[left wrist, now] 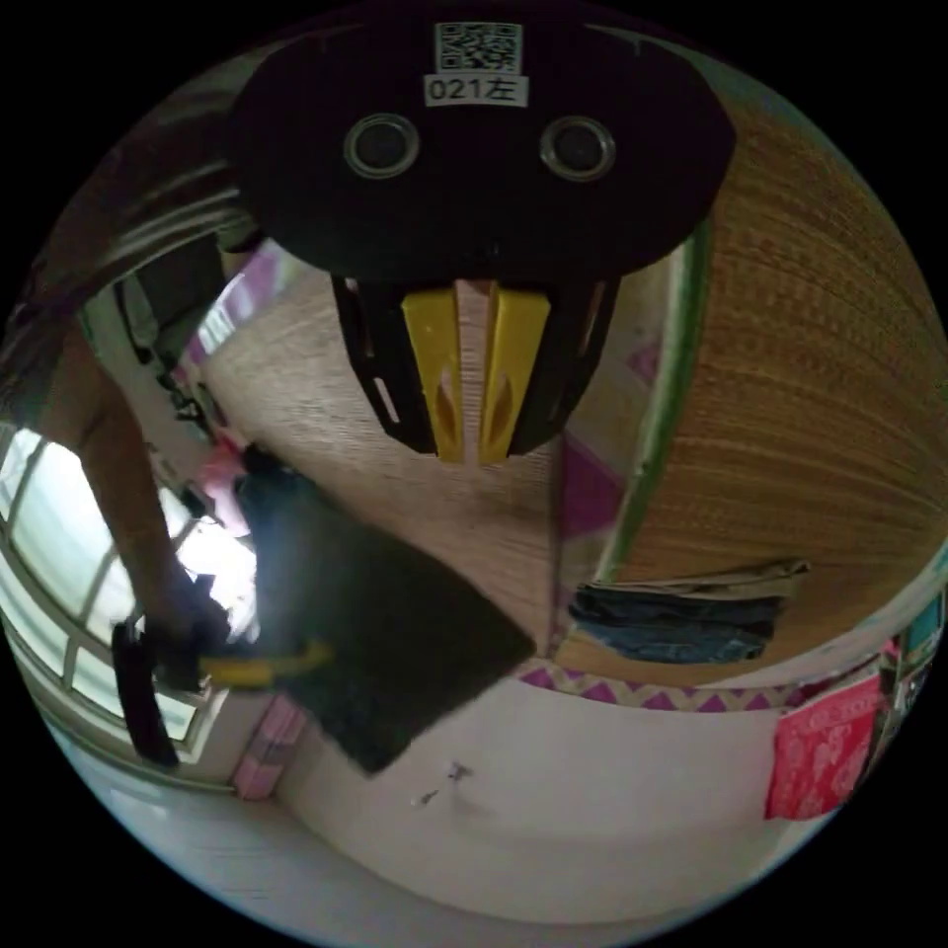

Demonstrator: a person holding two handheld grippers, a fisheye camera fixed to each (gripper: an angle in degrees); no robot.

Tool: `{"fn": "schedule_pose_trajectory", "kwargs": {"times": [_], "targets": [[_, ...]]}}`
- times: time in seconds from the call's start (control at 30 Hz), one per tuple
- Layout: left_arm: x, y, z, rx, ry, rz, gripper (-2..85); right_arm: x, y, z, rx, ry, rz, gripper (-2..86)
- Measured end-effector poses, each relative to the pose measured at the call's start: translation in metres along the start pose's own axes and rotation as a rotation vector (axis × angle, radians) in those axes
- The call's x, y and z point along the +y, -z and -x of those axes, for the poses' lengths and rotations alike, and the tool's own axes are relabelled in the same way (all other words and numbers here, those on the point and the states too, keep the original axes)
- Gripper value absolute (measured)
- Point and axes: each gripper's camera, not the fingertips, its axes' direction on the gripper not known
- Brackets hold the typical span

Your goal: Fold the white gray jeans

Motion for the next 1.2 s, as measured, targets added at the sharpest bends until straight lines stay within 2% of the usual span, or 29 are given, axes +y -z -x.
{"fn": "schedule_pose_trajectory", "kwargs": {"times": [0.13,0.17,0.2,0.3,0.4,0.57,0.7,0.77,0.8,0.87,1.03,1.1,1.2], "targets": [[0.03,0.018,-0.02,0.027,0.002,0.044,-0.1,0.078,-0.06,0.142,-0.184,0.101,0.142,3.0],[0.034,0.019,-0.021,0.021,0.009,0.055,-0.2,0.088,-0.065,0.153,-0.192,0.078,0.126,2.8],[0.043,0.02,-0.02,0.001,0.021,0.079,-0.3,0.106,-0.064,0.166,-0.117,0.007,0.065,3.5],[0.06,0.022,-0.016,-0.051,0.06,0.123,-0.6,0.134,-0.035,0.161,-0.01,-0.157,-0.065,6.4],[0.065,0.025,-0.017,-0.051,0.087,0.12,-0.8,0.148,-0.016,0.152,-0.105,-0.216,-0.154,8.6],[0.062,0.022,-0.029,-0.042,0.095,0.106,-0.8,0.145,-0.035,0.145,-0.114,-0.237,-0.159,11.8],[0.058,0.022,-0.046,-0.054,0.071,0.101,-0.8,0.145,-0.073,0.126,-0.214,-0.286,-0.062,6.4],[0.057,0.024,-0.052,-0.078,0.058,0.091,-0.9,0.165,-0.07,0.095,-0.346,-0.387,-0.103,3.9],[0.057,0.026,-0.055,-0.094,0.052,0.083,-0.9,0.189,-0.059,0.065,-0.424,-0.494,-0.18,3.4],[0.055,0.027,-0.059,-0.106,0.041,0.08,-0.9,0.238,-0.031,0.02,-0.442,-0.631,-0.291,2.7],[0.042,0.01,-0.074,-0.067,0.014,0.109,-0.7,0.452,0.063,-0.075,-0.217,-1.03,-0.535,2.3],[0.035,-0.002,-0.086,-0.06,-0.016,0.118,-0.3,0.524,0.072,-0.085,-0.133,-1.167,-0.511,2.5],[0.022,-0.024,-0.112,-0.034,-0.092,0.127,3.3,0.636,0.035,-0.086,-0.095,-1.41,-0.349,3.7]]}}
